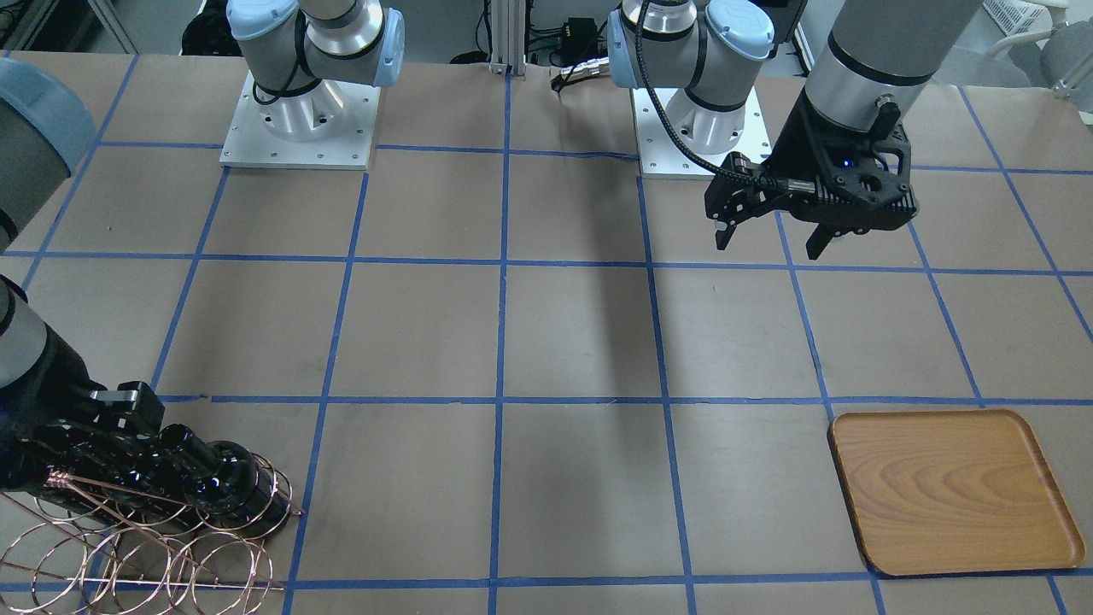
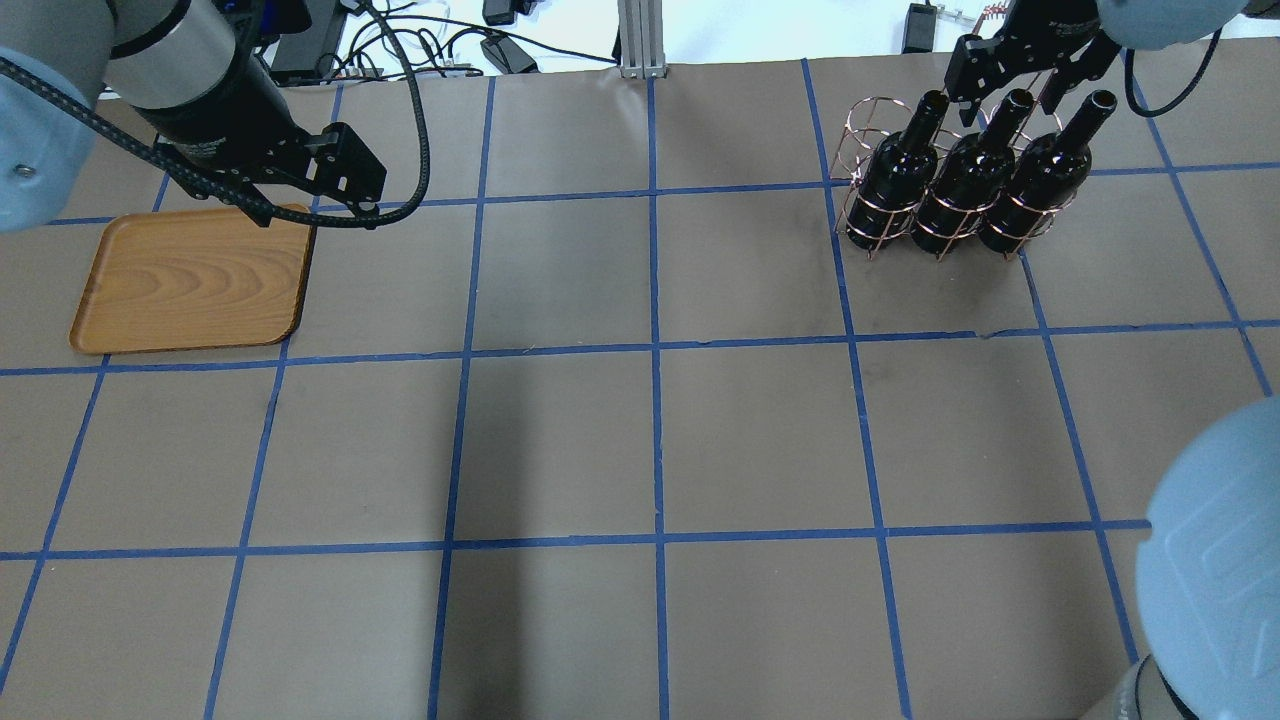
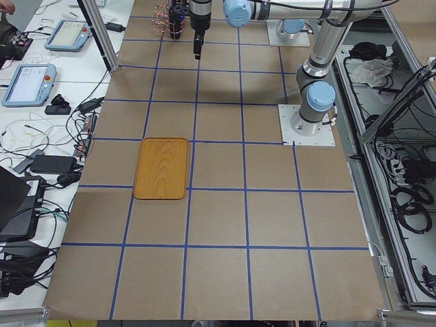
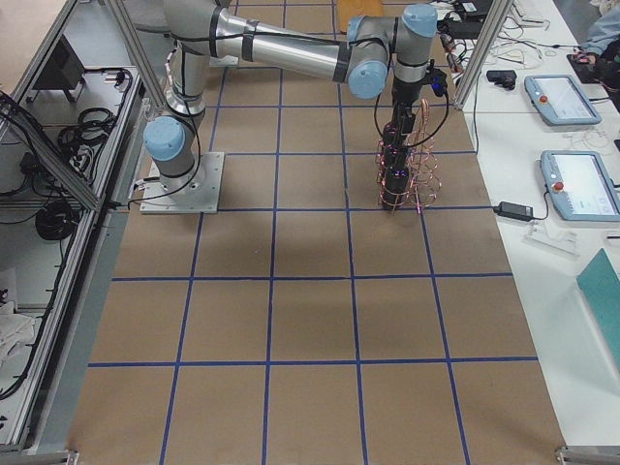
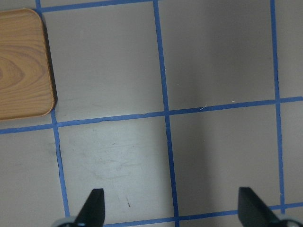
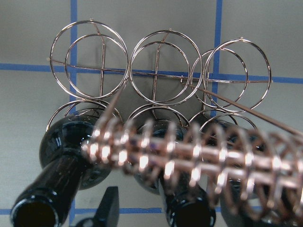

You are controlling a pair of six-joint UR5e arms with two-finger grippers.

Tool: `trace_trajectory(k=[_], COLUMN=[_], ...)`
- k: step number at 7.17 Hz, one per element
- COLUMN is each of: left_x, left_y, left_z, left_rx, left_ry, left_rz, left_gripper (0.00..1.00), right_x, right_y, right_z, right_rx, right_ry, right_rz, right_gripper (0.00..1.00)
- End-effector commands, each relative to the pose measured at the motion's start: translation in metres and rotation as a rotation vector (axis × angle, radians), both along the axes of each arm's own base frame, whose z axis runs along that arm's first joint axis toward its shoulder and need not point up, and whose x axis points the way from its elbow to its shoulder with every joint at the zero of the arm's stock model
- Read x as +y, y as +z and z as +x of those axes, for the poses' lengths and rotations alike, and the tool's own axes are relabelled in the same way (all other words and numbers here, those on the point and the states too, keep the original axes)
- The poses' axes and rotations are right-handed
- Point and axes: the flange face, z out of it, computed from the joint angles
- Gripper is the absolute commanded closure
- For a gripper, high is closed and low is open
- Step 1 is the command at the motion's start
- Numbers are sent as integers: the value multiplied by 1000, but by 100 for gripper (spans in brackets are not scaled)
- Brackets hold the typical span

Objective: Take wine from basket and place on tray
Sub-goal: 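Close the right gripper on the bottle neck and lift it from the rack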

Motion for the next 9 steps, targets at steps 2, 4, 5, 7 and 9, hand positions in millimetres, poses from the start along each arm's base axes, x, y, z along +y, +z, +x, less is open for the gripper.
trace_trajectory(k=[2,4,5,7,9], left_x=[0,-1,-1,-1,-1], left_y=[0,0,-1,-1,-1], left_z=[0,1,1,1,1], left_rx=[0,0,1,0,0], left_ry=[0,1,1,1,1], left_rz=[1,-1,-1,-1,-2], left_gripper=[0,0,0,0,0], right_x=[-1,3,10,36,80], right_y=[-2,17,37,91,139], right_z=[-15,-10,-8,-2,10], right_rx=[-6,-40,-39,-36,-38], right_ry=[-19,-24,-21,-19,-15], right_rz=[-2,-38,-69,-140,-133], right_gripper=[90,100,100,100,100])
